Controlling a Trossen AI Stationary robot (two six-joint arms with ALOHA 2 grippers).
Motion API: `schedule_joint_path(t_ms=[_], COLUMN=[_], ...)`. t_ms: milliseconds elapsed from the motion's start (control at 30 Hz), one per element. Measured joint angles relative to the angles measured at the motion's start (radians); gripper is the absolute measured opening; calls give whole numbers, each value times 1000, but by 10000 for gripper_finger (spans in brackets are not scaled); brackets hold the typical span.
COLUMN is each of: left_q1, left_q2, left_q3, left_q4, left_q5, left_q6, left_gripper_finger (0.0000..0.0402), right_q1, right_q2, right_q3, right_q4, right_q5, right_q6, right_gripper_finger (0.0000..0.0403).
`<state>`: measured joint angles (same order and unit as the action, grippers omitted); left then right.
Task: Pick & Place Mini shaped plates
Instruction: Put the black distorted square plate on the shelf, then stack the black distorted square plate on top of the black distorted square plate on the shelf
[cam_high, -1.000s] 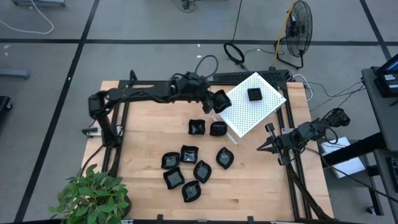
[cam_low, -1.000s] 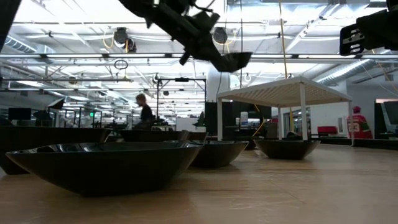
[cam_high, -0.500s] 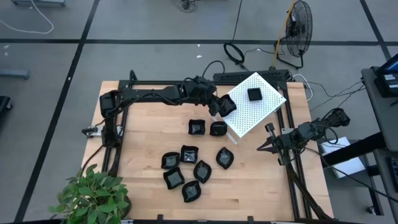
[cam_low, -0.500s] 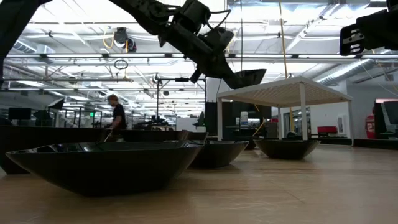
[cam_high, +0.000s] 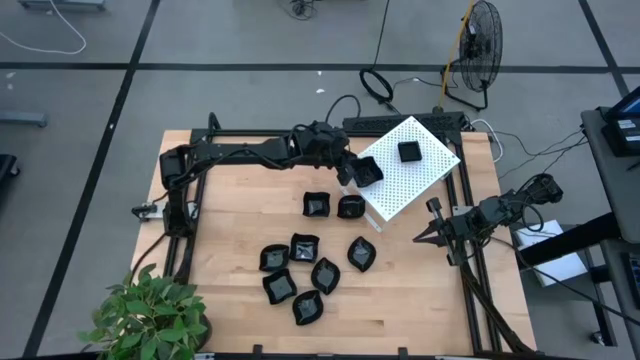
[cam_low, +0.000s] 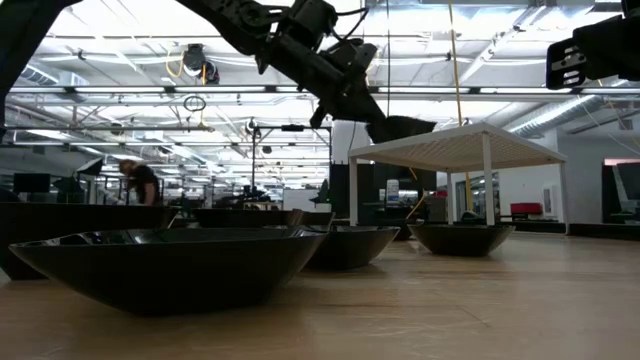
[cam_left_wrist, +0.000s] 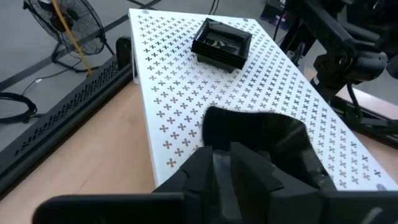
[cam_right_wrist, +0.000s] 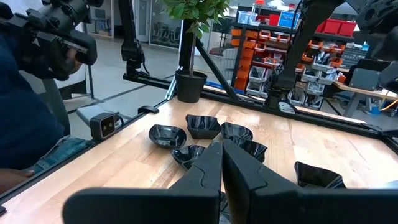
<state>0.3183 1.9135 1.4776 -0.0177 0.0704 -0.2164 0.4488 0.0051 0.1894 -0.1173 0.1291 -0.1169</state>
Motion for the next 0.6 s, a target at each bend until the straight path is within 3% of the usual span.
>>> schedule_joint_path(t_ms=[400,600], left_q1=[0,-3], left_q2=[-63,-182], left_q3=[0,0], left_q4=[11,-194], left_q5=[-23,-39], left_q6=[102,144], left_gripper_finger=[72,72], right_q1=[0,0], right_q2=[0,0], right_q3=[0,0], right_q4=[0,0], right_q5=[0,0], right_q6=[0,0], right_gripper_finger=[0,0])
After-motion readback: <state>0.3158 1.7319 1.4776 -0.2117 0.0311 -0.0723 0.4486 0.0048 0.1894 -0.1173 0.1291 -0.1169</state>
